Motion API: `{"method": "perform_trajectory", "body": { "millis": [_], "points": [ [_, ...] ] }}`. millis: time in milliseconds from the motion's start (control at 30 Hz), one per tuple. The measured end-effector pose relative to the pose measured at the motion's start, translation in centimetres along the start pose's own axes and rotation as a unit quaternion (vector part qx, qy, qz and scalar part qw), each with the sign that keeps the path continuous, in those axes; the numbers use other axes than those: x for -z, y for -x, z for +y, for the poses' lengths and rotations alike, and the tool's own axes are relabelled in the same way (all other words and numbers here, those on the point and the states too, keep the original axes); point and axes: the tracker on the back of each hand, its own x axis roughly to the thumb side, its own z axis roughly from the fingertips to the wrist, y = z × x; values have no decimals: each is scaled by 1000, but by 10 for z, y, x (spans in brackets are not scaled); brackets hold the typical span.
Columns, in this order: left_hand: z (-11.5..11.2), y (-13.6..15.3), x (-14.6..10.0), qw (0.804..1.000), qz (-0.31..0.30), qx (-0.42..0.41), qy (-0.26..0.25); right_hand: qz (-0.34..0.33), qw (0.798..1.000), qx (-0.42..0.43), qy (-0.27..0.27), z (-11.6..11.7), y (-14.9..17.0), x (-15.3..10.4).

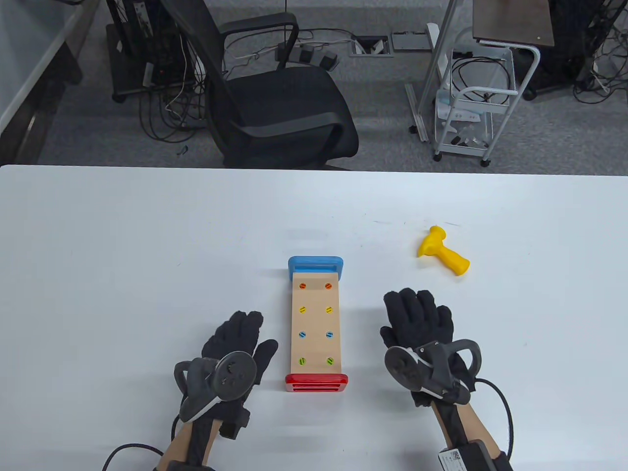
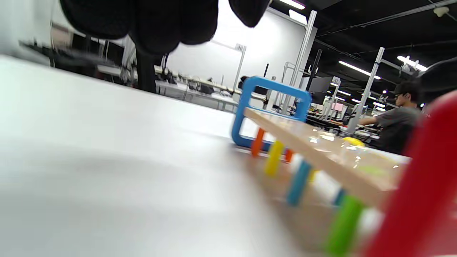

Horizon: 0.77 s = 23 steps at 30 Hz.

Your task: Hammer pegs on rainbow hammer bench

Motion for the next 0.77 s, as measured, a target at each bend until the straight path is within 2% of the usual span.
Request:
{"method": "perform_trajectory", "body": {
  "millis": [67,133,267,767],
  "points": [
    [-8,4,2,999,-3,49,-9,-5,1000,0,-1,6,-6,-7],
    [-17,8,4,995,-7,96,10,-13,1000,-5,-12,11,-10,-8],
    [-30,11,7,991,-10,129,28,-17,1000,-8,-21,15,-12,-9],
    [-38,11,9,990,-12,130,52,-15,999,13,-41,24,-3,-6]
  ]
}}
